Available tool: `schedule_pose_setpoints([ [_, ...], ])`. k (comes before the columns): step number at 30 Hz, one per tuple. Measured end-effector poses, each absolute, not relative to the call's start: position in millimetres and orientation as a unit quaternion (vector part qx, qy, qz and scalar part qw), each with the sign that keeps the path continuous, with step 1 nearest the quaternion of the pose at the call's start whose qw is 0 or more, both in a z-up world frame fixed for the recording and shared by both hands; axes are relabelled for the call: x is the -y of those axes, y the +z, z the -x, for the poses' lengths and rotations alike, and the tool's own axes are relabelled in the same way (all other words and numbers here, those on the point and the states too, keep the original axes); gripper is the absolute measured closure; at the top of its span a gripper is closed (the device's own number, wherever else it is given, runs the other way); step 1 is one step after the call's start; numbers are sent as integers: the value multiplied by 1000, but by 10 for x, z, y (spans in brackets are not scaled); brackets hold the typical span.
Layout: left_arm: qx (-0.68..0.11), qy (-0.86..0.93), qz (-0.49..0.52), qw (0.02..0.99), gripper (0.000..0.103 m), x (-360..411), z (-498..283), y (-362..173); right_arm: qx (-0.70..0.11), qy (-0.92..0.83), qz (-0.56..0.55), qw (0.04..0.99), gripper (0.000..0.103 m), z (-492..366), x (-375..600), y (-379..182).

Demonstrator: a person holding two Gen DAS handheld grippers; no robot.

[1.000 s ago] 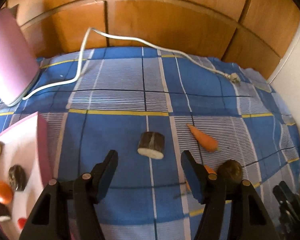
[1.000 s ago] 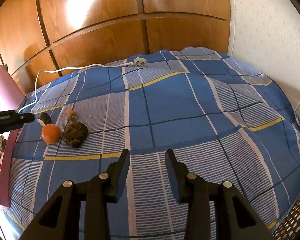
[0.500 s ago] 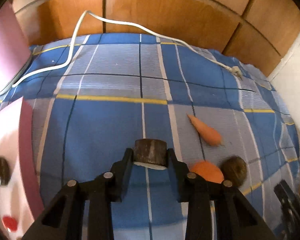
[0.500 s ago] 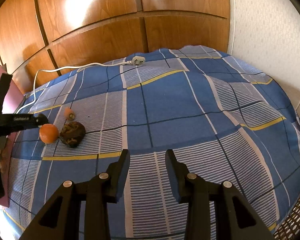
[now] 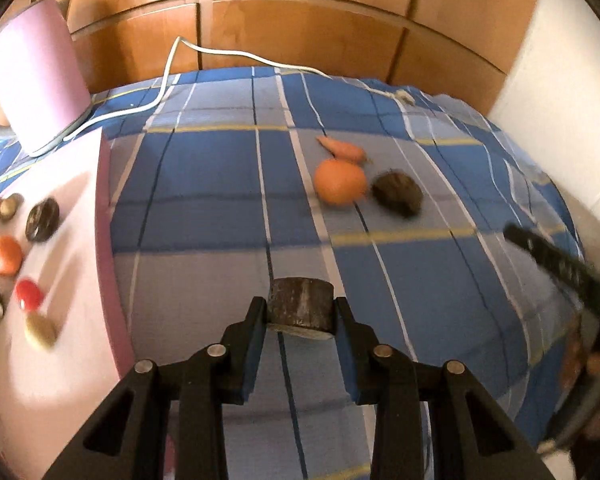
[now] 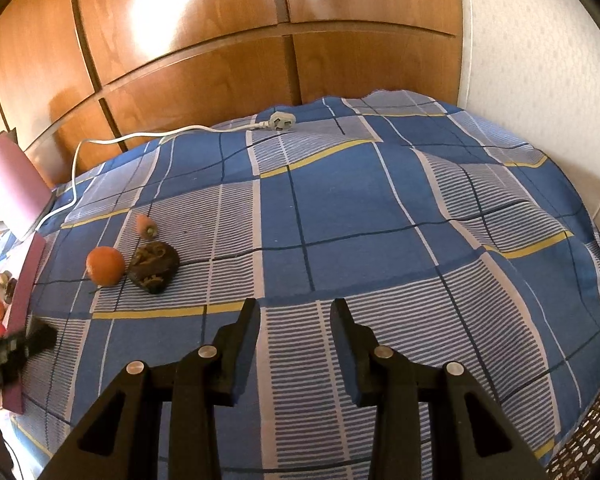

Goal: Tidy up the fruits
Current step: 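Lift the dark slice with the left gripper while the right gripper moves toward the carrot, then hold the slice in the left gripper while the right gripper grasps the orange carrot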

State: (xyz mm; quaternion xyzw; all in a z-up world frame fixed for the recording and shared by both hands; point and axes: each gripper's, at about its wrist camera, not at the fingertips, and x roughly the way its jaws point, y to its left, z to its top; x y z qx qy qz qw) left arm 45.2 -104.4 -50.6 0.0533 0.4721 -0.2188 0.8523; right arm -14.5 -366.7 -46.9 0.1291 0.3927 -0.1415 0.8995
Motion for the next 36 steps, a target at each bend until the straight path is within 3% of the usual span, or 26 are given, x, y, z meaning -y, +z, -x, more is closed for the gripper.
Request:
schedule_pose_setpoints([
  [22, -445, -233, -44, 864, 70, 971, -276, -660, -430, 22, -123, 894, 66, -428, 3253, -189],
  [36, -431, -235, -56, 869, 70, 964, -226, -660, -474, 76, -17, 877, 67, -1355, 2766, -231],
])
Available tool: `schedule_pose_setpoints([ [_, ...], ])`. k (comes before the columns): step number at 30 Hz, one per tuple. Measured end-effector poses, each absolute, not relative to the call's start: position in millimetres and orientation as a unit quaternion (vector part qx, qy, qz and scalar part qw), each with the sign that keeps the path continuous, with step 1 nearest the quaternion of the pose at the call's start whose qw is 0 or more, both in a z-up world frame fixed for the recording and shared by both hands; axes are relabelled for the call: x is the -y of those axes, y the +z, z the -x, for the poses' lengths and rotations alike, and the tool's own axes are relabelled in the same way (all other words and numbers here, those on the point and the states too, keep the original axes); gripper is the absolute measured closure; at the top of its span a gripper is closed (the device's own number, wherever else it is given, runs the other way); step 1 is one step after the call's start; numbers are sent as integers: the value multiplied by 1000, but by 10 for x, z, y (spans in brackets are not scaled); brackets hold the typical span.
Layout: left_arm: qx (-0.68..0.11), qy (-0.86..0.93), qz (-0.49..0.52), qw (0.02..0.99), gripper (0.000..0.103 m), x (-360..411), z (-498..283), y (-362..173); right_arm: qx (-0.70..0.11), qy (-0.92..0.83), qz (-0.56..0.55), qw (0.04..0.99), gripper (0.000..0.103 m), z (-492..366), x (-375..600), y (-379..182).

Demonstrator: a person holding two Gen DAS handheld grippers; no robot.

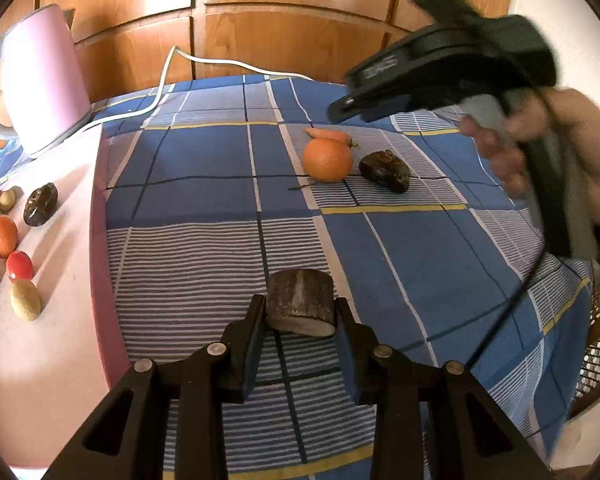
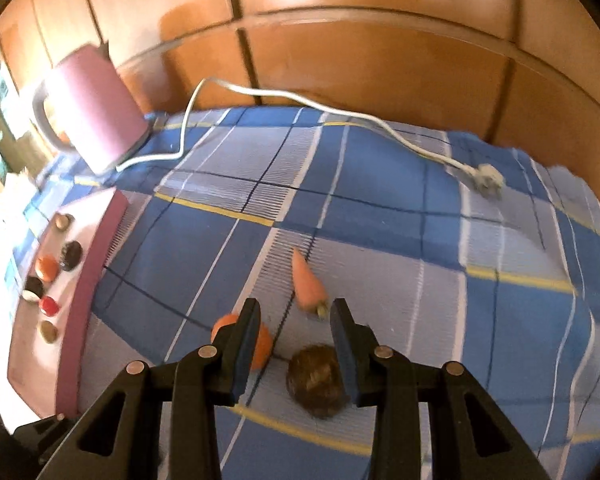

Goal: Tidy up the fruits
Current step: 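Hold the slice in the left gripper while the right gripper grasps the orange carrot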

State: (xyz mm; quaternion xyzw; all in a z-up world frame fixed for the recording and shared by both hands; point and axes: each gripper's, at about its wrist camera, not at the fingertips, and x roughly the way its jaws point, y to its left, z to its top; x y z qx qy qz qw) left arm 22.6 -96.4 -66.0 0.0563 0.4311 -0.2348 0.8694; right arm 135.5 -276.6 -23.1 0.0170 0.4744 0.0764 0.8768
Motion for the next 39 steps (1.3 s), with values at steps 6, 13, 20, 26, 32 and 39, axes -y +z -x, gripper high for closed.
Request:
schedule_pose_setpoints([
  [6, -431, -235, -56, 870, 69, 962, -227, -659, -514, 71, 48, 854, 68, -1710, 2585, -470],
  [13, -431, -233, -56, 870, 69, 962, -220, -653, -508, 50, 67, 858, 83, -1686, 2696, -470],
  [20, -431, -232, -54, 871, 70, 960, -218, -648, -464, 5, 32, 885, 84, -1222, 3035, -182],
  [26, -432, -230, -53, 870, 69, 960, -225, -649, -473, -24, 7, 881, 84, -668, 3170, -201],
  [32, -433, -228, -59, 870, 69, 973, -227, -645, -489, -25, -29, 872, 89, -272, 3226, -391],
  [39, -433, -227, -57, 871, 69, 973, -228, -653, -488, -22, -76, 869, 88, -229, 3313, -456],
])
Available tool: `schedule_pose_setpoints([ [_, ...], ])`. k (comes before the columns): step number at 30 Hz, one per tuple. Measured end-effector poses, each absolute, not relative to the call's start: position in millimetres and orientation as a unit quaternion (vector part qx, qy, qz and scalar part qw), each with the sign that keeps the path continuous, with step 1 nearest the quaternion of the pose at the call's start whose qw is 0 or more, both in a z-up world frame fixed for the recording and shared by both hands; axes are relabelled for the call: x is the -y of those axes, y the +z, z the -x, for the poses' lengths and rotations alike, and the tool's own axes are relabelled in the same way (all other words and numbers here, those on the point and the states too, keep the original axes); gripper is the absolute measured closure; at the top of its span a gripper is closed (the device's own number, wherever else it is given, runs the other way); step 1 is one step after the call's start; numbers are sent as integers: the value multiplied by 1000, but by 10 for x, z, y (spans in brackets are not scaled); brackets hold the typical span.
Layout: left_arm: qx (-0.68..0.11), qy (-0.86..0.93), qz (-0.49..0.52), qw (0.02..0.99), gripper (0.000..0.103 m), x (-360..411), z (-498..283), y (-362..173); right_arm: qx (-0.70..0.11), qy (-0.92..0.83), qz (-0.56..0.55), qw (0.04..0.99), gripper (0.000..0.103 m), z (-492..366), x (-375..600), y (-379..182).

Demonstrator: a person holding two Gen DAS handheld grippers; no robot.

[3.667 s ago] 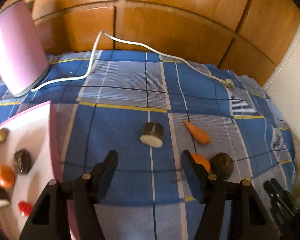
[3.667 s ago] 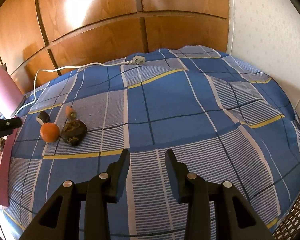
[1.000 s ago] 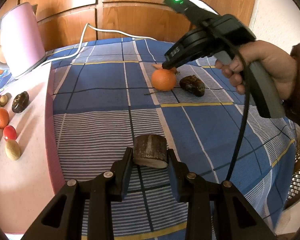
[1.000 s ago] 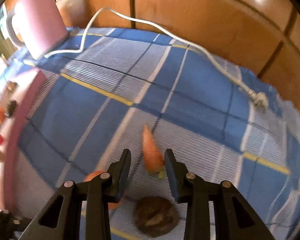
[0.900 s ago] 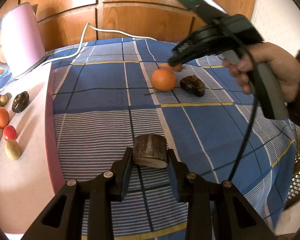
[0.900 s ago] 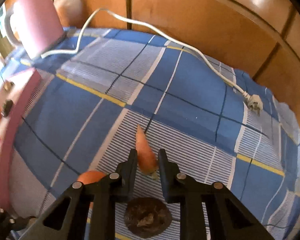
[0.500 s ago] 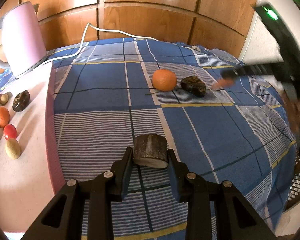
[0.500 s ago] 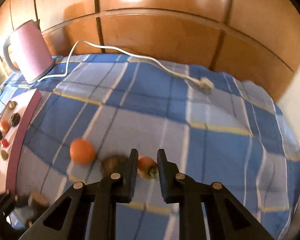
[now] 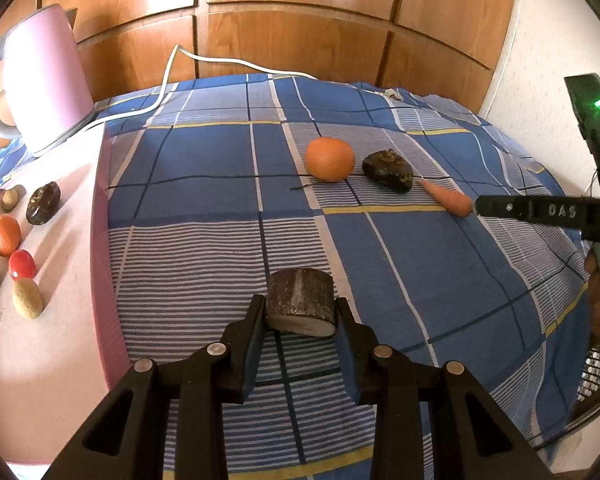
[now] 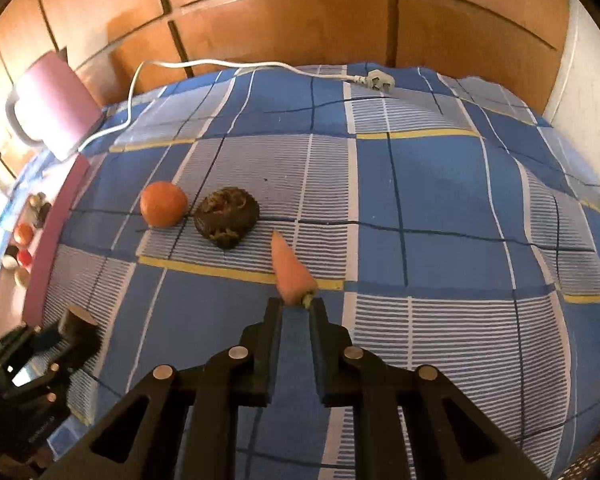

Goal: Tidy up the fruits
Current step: 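Hold the slice in the left gripper while the right gripper grasps the orange carrot, then carry the slice toward the tray with the left gripper while the right gripper holds the carrot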

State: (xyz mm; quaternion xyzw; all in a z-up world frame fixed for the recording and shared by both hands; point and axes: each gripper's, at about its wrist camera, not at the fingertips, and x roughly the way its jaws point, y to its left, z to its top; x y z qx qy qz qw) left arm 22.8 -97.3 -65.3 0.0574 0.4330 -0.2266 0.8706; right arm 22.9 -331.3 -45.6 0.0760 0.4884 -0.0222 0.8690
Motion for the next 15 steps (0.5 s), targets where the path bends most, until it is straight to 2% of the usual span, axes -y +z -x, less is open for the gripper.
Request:
schedule_pose_setpoints([
  [8, -431, -227, -54, 872, 69, 966, -220, -656, -454, -67, -137, 878, 74, -74, 3634, -281],
  [15, -432, -227, -55, 871, 69, 968, -216, -656, -472, -16, -55, 880, 68, -270, 3267, -343],
])
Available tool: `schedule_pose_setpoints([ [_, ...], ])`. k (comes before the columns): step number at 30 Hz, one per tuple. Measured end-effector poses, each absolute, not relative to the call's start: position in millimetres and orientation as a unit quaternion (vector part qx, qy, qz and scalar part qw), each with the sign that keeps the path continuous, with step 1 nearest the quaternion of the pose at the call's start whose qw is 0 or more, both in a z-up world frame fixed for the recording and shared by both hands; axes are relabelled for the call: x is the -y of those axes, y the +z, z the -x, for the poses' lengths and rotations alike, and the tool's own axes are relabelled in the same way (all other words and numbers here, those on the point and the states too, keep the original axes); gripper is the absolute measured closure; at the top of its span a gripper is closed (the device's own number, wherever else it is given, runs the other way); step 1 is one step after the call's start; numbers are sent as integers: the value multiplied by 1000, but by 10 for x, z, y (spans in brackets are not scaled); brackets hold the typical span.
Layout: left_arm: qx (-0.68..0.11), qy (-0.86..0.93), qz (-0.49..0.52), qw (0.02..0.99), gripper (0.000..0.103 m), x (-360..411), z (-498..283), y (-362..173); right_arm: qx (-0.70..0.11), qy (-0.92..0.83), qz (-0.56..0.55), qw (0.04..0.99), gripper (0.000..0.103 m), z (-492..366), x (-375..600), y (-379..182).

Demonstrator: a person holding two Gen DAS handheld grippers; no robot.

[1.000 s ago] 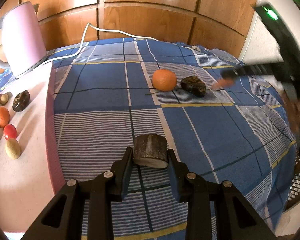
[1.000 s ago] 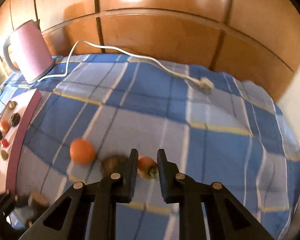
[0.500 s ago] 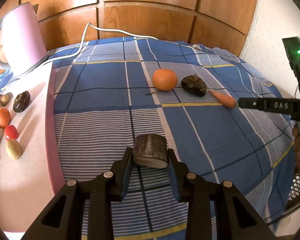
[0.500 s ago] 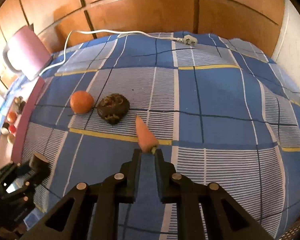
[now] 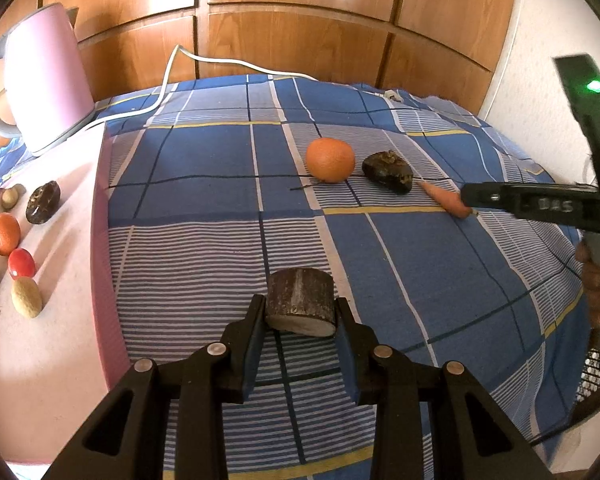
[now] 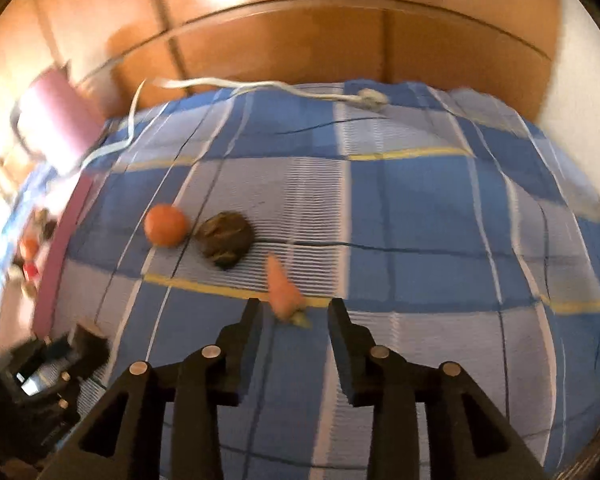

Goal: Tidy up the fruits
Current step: 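Carry the slice toward the tray with the left gripper while the right gripper holds the carrot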

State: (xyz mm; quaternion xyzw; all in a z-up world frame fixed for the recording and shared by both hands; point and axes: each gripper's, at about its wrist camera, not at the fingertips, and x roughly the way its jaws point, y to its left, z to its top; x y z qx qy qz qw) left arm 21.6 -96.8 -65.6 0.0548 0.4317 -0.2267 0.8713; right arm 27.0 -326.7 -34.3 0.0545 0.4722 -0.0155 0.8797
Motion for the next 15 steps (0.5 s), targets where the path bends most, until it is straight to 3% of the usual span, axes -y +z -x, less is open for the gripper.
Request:
schedule_pose_setpoints([
  [7, -435, -228, -60, 869, 70, 992, -220, -629, -502, -23, 39, 864, 69, -492, 3039, -560],
  [8, -438, -233, -55, 867, 70, 981, -224, -608, -499, -29, 49, 865, 78, -483, 3032, -567],
  [9, -438, -241, -46, 864, 70, 965, -222, -578, -496, -36, 59, 866, 80, -467, 3033, -568],
  [15, -424, -257, 19, 868, 70, 718, -253, -251, -493, -32, 47, 868, 80, -441, 3099, -581],
])
